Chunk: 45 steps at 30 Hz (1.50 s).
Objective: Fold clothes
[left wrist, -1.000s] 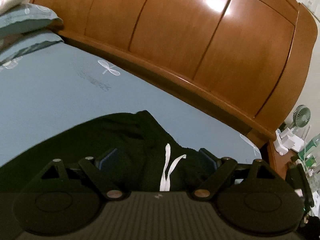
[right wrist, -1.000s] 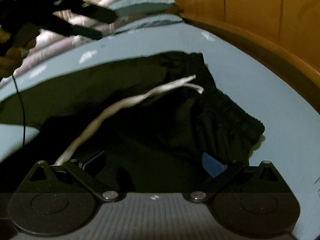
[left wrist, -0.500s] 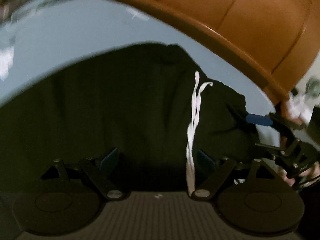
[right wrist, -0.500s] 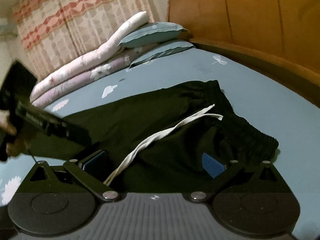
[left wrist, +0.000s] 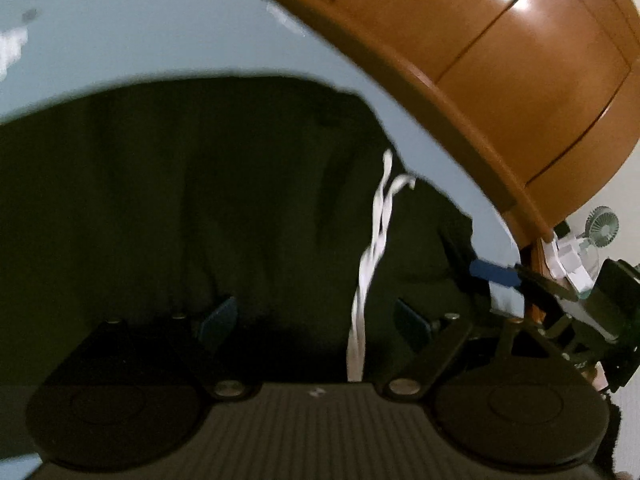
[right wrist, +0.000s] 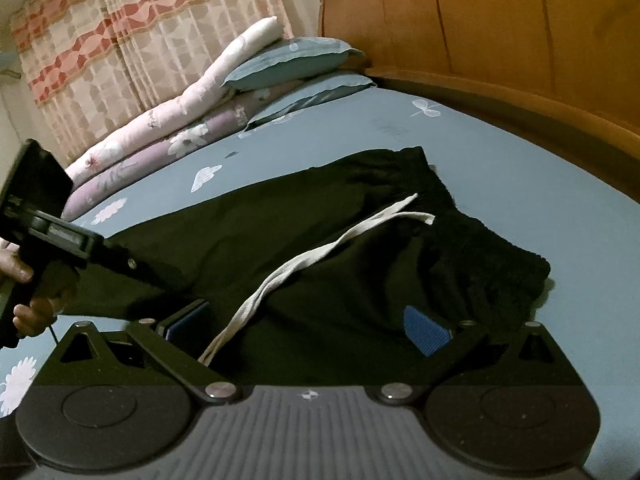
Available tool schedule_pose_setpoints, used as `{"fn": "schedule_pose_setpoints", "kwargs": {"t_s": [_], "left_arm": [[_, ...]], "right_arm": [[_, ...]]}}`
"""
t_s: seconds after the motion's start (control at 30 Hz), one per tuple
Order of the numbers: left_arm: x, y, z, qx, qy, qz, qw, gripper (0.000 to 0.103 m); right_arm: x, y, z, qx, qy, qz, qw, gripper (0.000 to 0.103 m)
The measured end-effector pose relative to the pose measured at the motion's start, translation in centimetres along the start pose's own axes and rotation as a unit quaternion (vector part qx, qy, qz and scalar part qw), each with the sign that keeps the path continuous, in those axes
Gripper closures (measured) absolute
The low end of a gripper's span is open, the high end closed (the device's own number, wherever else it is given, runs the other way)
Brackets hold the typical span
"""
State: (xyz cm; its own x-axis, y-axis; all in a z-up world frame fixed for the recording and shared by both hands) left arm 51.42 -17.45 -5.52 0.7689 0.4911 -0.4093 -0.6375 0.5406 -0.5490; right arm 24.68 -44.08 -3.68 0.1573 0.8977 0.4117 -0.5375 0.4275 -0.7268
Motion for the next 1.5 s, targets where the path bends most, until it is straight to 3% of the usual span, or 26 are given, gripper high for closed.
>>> {"fn": "schedule_pose_setpoints", "kwargs": {"t_s": [0.23, 0.4, 0.5, 0.63, 0.8, 0.93, 1.1, 1.23, 1.33, 1.4, 1.5], "left_arm": [[1.8, 1.5, -1.8, 0.025, -0.037, 0.007, 0.9990, 0.017], [2.5, 0.8, -0.4, -0.009, -0.041, 0.004, 0.9991, 0.017], [4.2, -0.2, 0.0, -0.027, -0.047, 0.027, 0.9982, 0.017], [7.6, -0.4, -0.3, -0.030, -0.096, 0.045, 0.9939, 0.018], [9.6, -0.3, 0.3, -0.060, -0.073, 0.077, 0.9926, 0.015], [9.0, -0.2, -0.3, -0.053, -0.049, 0.029, 0.9969, 0.001], [7.5, 0.2, -0.9, -0.035, -0.081, -0.054, 0.9946, 0.001], [7.1, 0.0, -1.1, -0.014, -0.094, -0.049, 0.9943, 0.001], [6.9, -0.4, -1.3, 0.003, -0.098, -0.055, 0.9936, 0.001], [6.8, -0.3, -1.3, 0.006, -0.102, -0.063, 0.9928, 0.002], [6.9, -0.3, -1.6, 0.003, -0.107, -0.078, 0.9912, 0.003]], "right_arm": [[-0.2, -0.1, -0.7, 0.009, 0.001, -0.002, 1.000, 0.000], [-0.7, 0.2, -1.0, 0.017, 0.012, -0.005, 1.000, 0.000], [-0.7, 0.2, -1.2, 0.019, 0.011, -0.007, 1.000, 0.000], [-0.6, 0.8, -2.0, 0.040, 0.029, 0.013, 0.999, 0.000], [-1.1, 2.0, -3.4, 0.074, 0.058, 0.032, 0.995, 0.000], [-1.2, 2.2, -3.7, 0.074, 0.063, 0.034, 0.995, 0.000], [-1.6, 2.2, -3.6, 0.064, 0.058, 0.027, 0.996, 0.000], [-1.1, 2.7, -4.0, 0.056, 0.075, 0.064, 0.994, 0.000], [-0.3, 2.3, -4.1, 0.084, 0.097, 0.079, 0.989, 0.000], [0.1, 1.0, -3.3, 0.100, 0.070, 0.068, 0.990, 0.002], [0.9, -2.9, -0.7, 0.083, 0.024, 0.088, 0.992, 0.005]]}}
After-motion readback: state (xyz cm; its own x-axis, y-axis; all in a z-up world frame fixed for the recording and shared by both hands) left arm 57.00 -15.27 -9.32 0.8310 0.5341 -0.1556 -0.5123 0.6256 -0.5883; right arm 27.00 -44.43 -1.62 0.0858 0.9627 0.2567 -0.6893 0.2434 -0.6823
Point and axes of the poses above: each gripper's, at about its wrist camera, not at the fingertips, and z roughly against the way its jaws point, x to its left, y to its underside, the point moved 5 cm from there along -z, roughly the way its jaws point, and after that the axes turned 6 degrees about -z, right-handed, at the moved point
